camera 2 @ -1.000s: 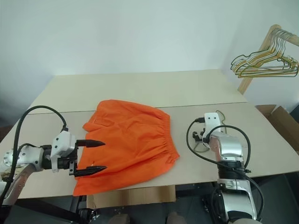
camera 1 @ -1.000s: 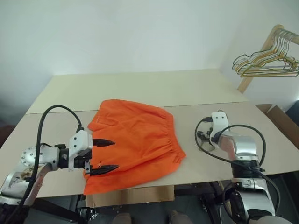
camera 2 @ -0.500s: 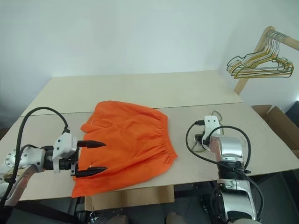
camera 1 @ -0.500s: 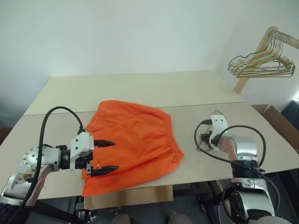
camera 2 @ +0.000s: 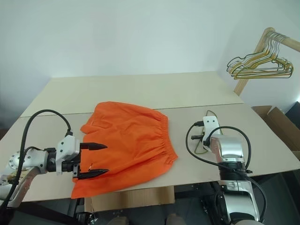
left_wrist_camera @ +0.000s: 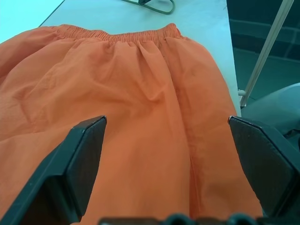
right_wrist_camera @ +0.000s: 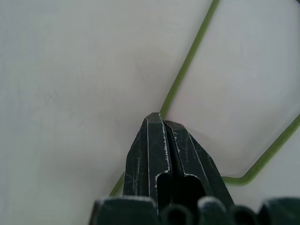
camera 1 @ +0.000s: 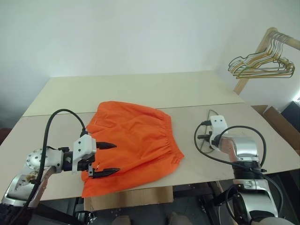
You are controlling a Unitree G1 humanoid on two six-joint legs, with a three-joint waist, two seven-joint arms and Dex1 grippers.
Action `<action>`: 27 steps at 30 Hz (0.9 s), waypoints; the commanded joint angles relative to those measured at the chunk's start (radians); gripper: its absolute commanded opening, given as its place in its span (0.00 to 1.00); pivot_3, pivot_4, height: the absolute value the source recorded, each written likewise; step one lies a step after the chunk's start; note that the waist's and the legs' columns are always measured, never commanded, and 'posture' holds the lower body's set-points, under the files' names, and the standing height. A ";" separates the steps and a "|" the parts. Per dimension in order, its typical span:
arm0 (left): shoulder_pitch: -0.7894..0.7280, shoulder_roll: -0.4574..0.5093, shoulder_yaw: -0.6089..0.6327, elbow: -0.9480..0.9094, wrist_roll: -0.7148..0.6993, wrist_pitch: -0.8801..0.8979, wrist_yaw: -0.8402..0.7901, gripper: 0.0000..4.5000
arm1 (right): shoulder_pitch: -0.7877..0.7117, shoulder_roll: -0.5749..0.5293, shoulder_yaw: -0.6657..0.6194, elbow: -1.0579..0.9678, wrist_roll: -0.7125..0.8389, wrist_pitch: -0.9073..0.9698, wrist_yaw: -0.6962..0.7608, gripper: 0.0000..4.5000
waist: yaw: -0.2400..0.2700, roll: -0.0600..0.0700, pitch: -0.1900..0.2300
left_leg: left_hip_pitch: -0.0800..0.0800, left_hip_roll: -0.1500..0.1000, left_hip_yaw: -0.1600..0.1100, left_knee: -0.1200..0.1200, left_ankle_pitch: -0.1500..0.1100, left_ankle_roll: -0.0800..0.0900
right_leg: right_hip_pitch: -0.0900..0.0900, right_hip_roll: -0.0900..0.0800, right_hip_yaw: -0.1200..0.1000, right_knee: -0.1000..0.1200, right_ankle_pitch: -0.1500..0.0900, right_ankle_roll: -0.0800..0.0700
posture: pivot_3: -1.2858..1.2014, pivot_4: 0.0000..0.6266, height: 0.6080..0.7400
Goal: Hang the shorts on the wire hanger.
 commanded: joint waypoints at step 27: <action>-0.017 -0.014 -0.027 0.001 0.038 -0.031 0.010 1.00 | -0.112 0.286 -0.329 -0.154 -0.039 0.212 -0.353 0.54 | -0.002 0.005 0.003 | -0.004 0.000 0.000 -0.001 0.000 0.000 | -0.004 -0.001 0.000 0.000 0.000 0.000 | 0.54 0.00 1.00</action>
